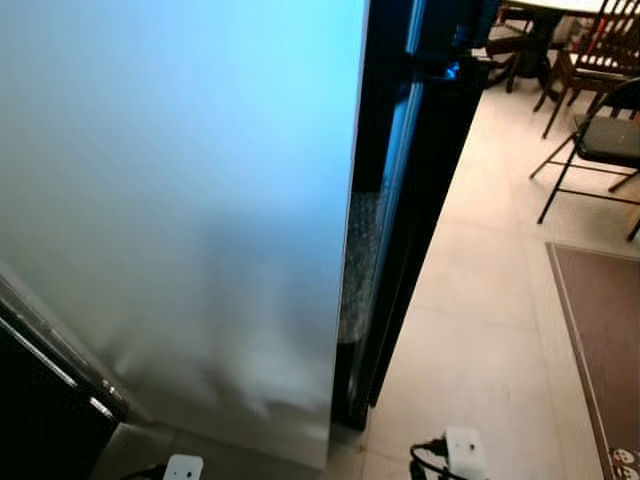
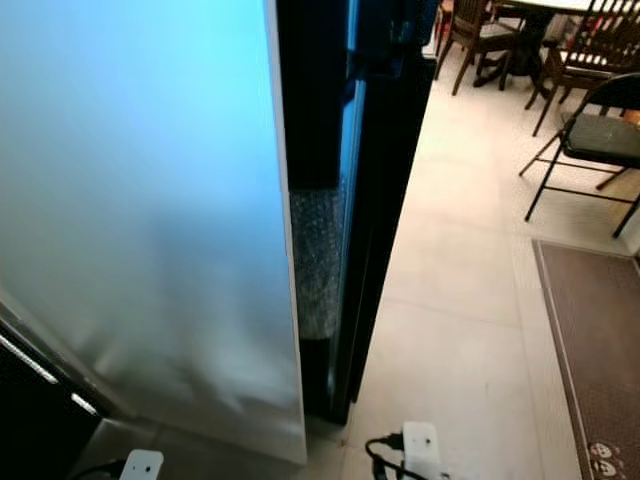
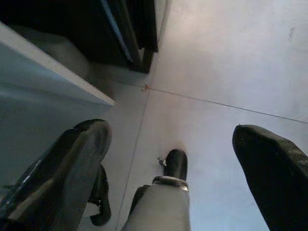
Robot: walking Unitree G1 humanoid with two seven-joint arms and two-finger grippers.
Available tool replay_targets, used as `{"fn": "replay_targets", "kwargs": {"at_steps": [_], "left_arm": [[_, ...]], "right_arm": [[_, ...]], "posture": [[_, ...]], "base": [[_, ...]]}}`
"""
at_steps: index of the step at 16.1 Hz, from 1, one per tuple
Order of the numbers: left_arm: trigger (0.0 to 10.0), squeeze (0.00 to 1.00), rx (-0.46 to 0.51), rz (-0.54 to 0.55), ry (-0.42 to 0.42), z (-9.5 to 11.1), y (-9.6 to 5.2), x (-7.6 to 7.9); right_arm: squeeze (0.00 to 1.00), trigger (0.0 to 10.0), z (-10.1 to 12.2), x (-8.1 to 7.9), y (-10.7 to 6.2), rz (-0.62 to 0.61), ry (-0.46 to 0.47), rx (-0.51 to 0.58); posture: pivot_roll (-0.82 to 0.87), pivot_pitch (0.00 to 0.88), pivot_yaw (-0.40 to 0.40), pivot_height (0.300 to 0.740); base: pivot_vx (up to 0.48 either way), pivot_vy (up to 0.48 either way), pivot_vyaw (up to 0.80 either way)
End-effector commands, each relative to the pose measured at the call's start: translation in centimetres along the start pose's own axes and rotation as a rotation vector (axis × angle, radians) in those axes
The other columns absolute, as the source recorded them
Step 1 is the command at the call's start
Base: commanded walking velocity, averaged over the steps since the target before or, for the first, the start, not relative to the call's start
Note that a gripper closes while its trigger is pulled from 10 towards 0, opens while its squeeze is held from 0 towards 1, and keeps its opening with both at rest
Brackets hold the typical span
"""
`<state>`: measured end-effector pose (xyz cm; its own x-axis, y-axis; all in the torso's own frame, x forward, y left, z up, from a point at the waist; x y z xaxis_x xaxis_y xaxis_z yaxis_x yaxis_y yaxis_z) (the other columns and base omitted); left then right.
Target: Restocking fridge
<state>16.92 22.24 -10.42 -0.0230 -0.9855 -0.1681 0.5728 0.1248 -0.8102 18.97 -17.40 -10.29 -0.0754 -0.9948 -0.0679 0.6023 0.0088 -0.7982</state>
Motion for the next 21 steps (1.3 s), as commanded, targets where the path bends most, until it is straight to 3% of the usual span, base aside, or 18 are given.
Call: {"fn": "replay_targets", "kwargs": {"at_steps": [1, 5, 12, 17, 18, 21], "left_arm": [[10.0, 0.0, -0.01, -0.009, 0.0, 0.0, 0.0, 0.2], [10.0, 0.0, -0.006, -0.009, 0.012, 0.0, 0.0, 0.1], [10.0, 0.0, 0.006, -0.018, 0.023, 0.4, 0.1, 0.4], [10.0, 0.0, 0.021, -0.016, 0.01, 0.7, 0.1, 0.4], [10.0, 0.0, 0.021, -0.016, 0.012, 0.6, 0.1, 0.4], [10.0, 0.0, 0.024, -0.015, 0.014, 0.5, 0.1, 0.2]], "right_arm": [[0.0, 10.0, -0.3, 0.1, -0.1, -0.008, 0.001, -0.015], [0.0, 10.0, 0.0, 0.5, -0.1, -0.015, 0.004, 0.0], [0.0, 10.0, 1.9, 0.5, 0.2, -0.028, 0.019, 0.069], [0.0, 10.0, 8.1, 1.3, 0.1, -0.087, 0.042, 0.332], [0.0, 10.0, 11.5, 1.2, -0.5, -0.062, -0.034, 0.489], [0.0, 10.0, 15.7, -0.4, -1.5, 0.011, -0.056, 0.662]], "posture": [[0.01, 0.0, 0.029, 0.74], [0.01, 0.0, 0.031, 0.74], [0.02, 0.0, 0.032, 0.74], [0.01, 0.0, 0.031, 0.74], [0.01, 0.0, 0.031, 0.74], [0.0, 0.0, 0.032, 0.74]], "base": [[0.0, 0.371, -0.62], [0.0, 0.066, -0.66], [0.0, 0.0, 0.0], [0.0, 0.0, 0.0], [0.0, 0.0, 0.0], [0.0, 0.0, 0.0]]}}
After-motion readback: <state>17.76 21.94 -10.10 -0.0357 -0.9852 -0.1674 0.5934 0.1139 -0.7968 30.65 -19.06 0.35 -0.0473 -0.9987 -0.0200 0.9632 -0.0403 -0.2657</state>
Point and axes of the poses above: a point about 5 cm out from each wrist's last joint towards the gripper, its own y axis pointing out of the wrist towards the gripper, its own z axis along the axis of the wrist's last joint, x = y × z, the point moved 2 cm from there along y, pointing out of the wrist towards the gripper
